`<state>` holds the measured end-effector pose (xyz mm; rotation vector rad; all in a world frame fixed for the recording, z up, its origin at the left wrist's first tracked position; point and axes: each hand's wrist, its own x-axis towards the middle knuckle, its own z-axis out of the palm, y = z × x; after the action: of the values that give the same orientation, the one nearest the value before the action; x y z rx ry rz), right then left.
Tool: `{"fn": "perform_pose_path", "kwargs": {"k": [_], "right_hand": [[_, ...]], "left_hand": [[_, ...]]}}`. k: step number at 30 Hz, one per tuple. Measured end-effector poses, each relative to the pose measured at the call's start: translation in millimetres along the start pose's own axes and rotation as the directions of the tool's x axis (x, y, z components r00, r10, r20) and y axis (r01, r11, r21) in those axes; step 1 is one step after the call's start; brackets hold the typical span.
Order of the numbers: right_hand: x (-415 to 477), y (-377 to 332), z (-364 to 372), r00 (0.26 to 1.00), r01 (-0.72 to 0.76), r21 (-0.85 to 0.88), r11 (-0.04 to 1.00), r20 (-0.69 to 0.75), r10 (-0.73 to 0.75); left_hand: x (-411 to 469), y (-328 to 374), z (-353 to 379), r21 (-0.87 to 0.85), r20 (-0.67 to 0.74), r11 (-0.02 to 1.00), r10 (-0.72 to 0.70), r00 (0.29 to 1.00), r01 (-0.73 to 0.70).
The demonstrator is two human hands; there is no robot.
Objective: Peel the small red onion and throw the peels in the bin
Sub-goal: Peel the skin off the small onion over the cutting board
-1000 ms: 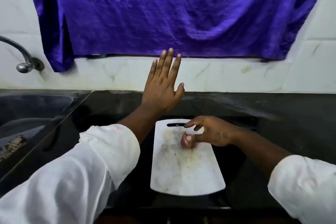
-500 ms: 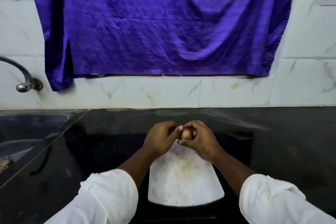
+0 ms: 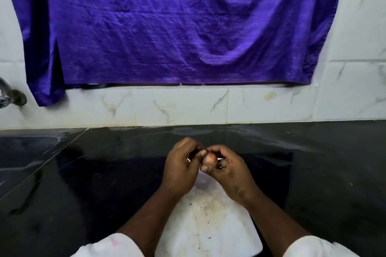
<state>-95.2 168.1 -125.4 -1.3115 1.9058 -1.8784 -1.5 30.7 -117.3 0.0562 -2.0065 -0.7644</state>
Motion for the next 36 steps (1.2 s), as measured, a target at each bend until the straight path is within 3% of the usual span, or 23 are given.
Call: {"fn": "perform_pose_path", "kwargs": {"k": [10, 15, 20, 23, 30, 36], "right_hand": [[-0.2, -1.5, 0.8, 1.000, 0.008, 0.095, 0.995, -0.029, -0.005], [-0.2, -3.6, -1.8, 0.996, 0.057, 0.033, 0.998, -0.072, -0.054], [-3.7, -4.6, -5.8, 0.988, 0.118, -0.103, 0.988, -0.085, -0.127], [-3.6, -5.7, -6.6, 0.988, 0.105, -0.144, 0.984, -0.099, -0.120], [-3.7, -7.0, -7.5, 0.992, 0.091, -0.073, 0.993, -0.077, -0.097], [-0.7, -8.5, -7.6, 0.990, 0.091, -0.092, 0.992, -0.097, -0.100]], "left_hand": [[-2.9, 11.0, -3.0, 0.233, -0.083, 0.967, 0.128, 0.988, -0.106], [-1.6, 13.7, -0.7, 0.037, -0.100, 0.999, 0.038, 0.994, -0.035], [-2.6, 13.1, 1.4, -0.002, -0.049, 1.000, -0.016, 0.999, 0.016], [-3.7, 13.3, 2.2, -0.156, -0.051, 0.982, -0.119, 0.992, 0.110], [-3.9, 14.2, -5.2, -0.174, 0.063, 0.981, -0.080, 0.995, 0.090], [2.8, 11.5, -4.6, -0.359, 0.024, 0.910, -0.214, 0.976, 0.209]]}}
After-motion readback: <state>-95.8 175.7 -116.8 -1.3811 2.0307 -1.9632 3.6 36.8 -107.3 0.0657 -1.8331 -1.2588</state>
